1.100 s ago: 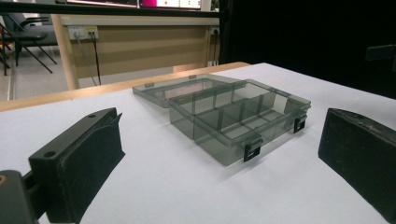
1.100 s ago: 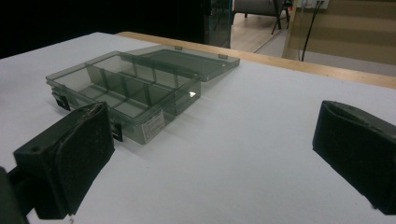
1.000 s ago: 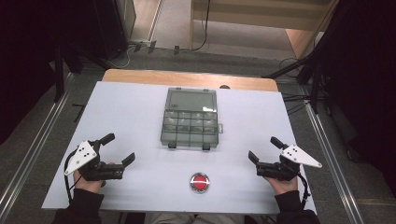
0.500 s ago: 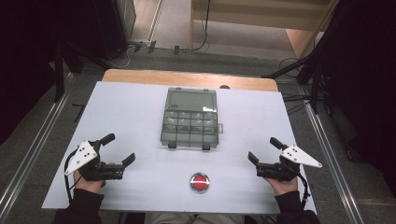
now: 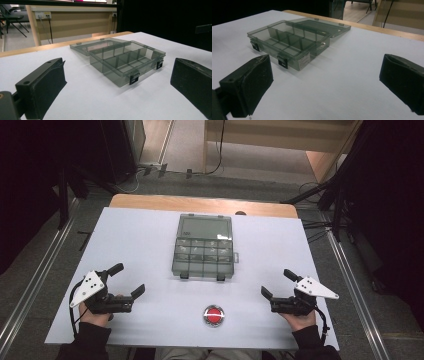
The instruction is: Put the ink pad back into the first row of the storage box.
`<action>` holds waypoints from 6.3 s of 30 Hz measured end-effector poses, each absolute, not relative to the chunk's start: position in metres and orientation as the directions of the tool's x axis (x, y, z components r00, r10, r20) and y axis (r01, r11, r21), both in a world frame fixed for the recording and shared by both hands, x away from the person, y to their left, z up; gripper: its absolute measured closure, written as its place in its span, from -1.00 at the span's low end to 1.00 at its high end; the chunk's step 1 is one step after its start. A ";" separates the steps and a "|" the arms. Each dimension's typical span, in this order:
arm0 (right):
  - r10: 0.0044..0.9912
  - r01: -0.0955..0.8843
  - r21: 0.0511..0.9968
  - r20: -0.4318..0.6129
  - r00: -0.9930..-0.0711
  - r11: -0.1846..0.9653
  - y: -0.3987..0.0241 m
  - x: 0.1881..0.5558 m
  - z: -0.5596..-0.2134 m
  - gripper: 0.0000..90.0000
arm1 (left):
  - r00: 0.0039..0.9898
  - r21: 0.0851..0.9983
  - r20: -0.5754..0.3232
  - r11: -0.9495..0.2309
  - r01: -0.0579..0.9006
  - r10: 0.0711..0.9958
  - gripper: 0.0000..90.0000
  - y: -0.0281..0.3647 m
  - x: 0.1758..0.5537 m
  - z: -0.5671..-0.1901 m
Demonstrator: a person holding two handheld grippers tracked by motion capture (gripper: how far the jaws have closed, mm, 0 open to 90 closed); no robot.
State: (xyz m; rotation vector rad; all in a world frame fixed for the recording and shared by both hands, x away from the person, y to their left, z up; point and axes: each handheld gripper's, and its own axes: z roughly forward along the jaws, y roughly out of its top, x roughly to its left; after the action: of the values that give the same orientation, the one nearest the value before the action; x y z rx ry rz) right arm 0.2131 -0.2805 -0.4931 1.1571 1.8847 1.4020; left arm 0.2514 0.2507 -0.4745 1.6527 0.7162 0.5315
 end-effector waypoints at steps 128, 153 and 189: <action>0.513 0.396 0.688 0.039 -0.857 0.609 -0.130 0.216 -0.522 -0.31 | 0.721 0.979 -0.056 -0.103 0.175 0.690 -1.00 0.249 0.252 -0.475; 0.538 0.397 0.736 0.053 -0.842 0.549 -0.125 0.244 -0.495 -0.31 | 0.720 0.979 -0.049 -0.109 0.172 0.692 -1.00 0.249 0.251 -0.475; 0.623 0.404 0.734 -0.033 -0.781 0.546 -0.121 0.332 -0.442 -0.31 | 0.726 0.980 -0.053 -0.104 0.169 0.686 -1.00 0.249 0.251 -0.475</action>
State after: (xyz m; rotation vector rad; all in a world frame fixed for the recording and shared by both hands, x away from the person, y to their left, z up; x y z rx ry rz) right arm 0.3324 -0.1208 -0.4416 0.8529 2.4949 1.0743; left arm 0.2509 0.2494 -0.4749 1.6496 0.6976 0.5008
